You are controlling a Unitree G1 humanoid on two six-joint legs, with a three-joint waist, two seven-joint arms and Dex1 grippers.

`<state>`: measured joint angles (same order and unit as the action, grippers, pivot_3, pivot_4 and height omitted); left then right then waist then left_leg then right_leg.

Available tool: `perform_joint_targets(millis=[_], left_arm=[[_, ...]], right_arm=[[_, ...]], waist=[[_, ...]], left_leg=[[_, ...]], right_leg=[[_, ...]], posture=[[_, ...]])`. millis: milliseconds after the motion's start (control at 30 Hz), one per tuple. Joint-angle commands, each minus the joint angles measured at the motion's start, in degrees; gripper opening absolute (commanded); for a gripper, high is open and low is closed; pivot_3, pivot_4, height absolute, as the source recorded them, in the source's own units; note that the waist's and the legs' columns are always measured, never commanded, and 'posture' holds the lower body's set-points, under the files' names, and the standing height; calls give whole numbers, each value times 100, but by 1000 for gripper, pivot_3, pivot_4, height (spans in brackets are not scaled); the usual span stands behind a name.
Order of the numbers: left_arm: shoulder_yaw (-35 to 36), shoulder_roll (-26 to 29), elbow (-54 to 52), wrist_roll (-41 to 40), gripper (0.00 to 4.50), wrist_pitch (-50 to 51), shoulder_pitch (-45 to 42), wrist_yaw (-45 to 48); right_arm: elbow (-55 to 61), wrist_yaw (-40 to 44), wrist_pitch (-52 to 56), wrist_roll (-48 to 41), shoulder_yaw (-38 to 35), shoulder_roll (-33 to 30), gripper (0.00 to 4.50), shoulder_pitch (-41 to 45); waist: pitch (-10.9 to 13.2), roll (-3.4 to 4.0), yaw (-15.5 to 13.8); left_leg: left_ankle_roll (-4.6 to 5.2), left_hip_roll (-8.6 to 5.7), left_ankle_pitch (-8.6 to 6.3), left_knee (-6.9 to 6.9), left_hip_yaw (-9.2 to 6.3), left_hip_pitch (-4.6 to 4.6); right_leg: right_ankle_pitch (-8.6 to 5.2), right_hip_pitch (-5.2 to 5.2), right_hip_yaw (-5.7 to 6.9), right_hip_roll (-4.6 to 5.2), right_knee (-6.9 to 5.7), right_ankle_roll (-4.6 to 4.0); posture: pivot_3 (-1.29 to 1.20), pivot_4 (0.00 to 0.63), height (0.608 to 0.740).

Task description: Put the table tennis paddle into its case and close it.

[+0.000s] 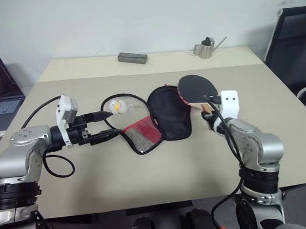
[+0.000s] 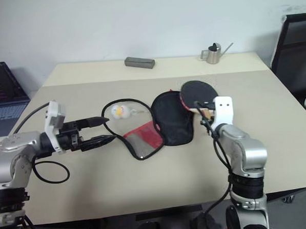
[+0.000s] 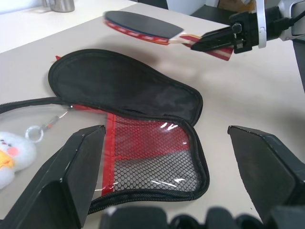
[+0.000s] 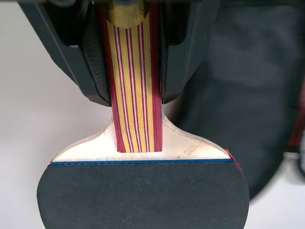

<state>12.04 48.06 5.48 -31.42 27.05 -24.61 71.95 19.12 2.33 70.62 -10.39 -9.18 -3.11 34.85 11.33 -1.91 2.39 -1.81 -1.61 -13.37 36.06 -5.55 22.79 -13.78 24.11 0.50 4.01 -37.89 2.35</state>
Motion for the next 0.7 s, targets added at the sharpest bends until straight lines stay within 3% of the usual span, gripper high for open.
perform_joint_targets(millis=[33,700], left_arm=[[160,124,-129,-91,4500,-63,-61,33],[61,120,-340,-108,4500,97,-149,24]], right_arm=[[-66,5,-294,-62,144,100,1146,263],[-1556,-107,-1441,105,1013,919,1146,453]], waist=[[0,0,-1],[0,0,56]], left_leg=[[0,0,0,0,0,0],[-1,0,0,0,-2,0]], right_leg=[[0,0,0,0,0,0],[1,3,0,0,-6,-2]], posture=[[0,150,740],[0,150,740]])
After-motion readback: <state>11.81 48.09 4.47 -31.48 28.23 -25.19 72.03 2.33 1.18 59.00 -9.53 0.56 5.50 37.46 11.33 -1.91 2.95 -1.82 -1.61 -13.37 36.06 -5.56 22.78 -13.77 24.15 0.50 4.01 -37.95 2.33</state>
